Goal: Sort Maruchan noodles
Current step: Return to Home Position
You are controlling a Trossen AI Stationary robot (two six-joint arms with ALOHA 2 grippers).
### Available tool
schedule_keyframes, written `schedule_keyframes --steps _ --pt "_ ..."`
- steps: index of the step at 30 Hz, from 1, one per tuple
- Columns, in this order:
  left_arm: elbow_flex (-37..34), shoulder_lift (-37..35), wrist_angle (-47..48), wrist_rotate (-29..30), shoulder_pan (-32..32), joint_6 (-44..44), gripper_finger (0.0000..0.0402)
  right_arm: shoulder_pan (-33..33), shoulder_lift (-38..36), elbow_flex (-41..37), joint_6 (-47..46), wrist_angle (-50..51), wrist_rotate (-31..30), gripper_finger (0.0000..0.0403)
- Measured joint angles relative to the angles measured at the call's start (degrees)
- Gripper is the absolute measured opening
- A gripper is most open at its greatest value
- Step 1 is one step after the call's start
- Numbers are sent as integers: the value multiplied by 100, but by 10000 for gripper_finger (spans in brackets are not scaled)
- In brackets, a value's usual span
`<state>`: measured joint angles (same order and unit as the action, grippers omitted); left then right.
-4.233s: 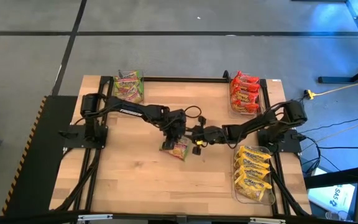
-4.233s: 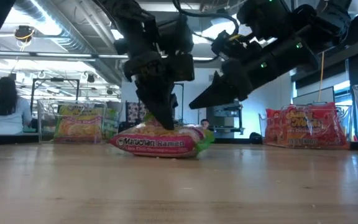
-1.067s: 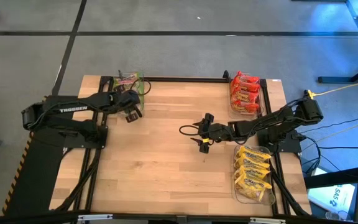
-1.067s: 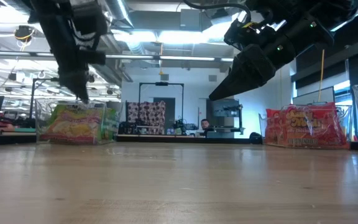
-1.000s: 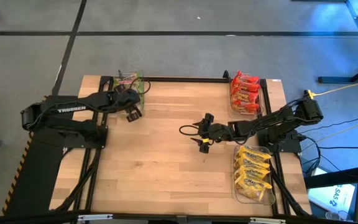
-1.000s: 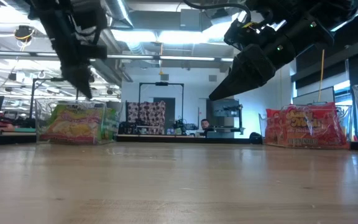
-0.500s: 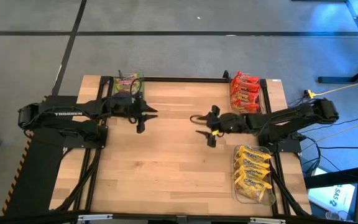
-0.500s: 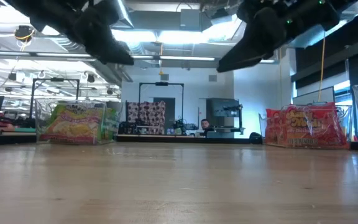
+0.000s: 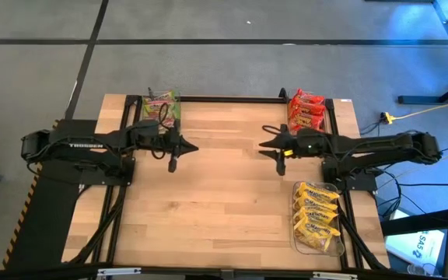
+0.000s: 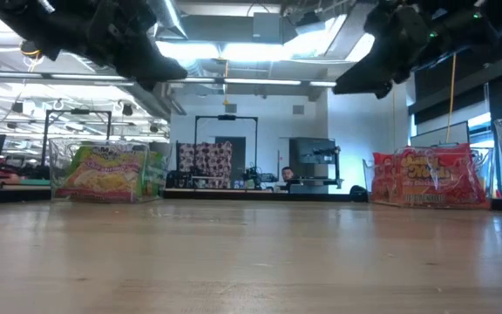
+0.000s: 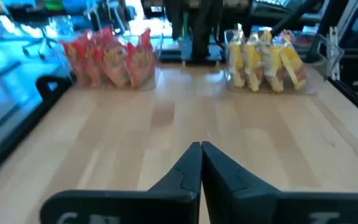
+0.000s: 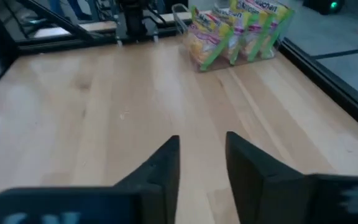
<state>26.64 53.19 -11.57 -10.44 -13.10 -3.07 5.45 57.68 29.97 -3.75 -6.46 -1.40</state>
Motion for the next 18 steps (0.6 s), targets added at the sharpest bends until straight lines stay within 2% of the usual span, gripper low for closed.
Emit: schedule_keyframes --steps 5,12,18 --pt "-300 -314 -290 -114 0 133 1 35 -527 -318 -95 -17 101 60" --pt "-953 -1104 -419 -82 -49 316 1 33 -1246 -715 -227 -110 101 11" --pt "-1532 -2008 -499 63 -52 812 1 62 -1840 -1125 -480 -360 87 5"
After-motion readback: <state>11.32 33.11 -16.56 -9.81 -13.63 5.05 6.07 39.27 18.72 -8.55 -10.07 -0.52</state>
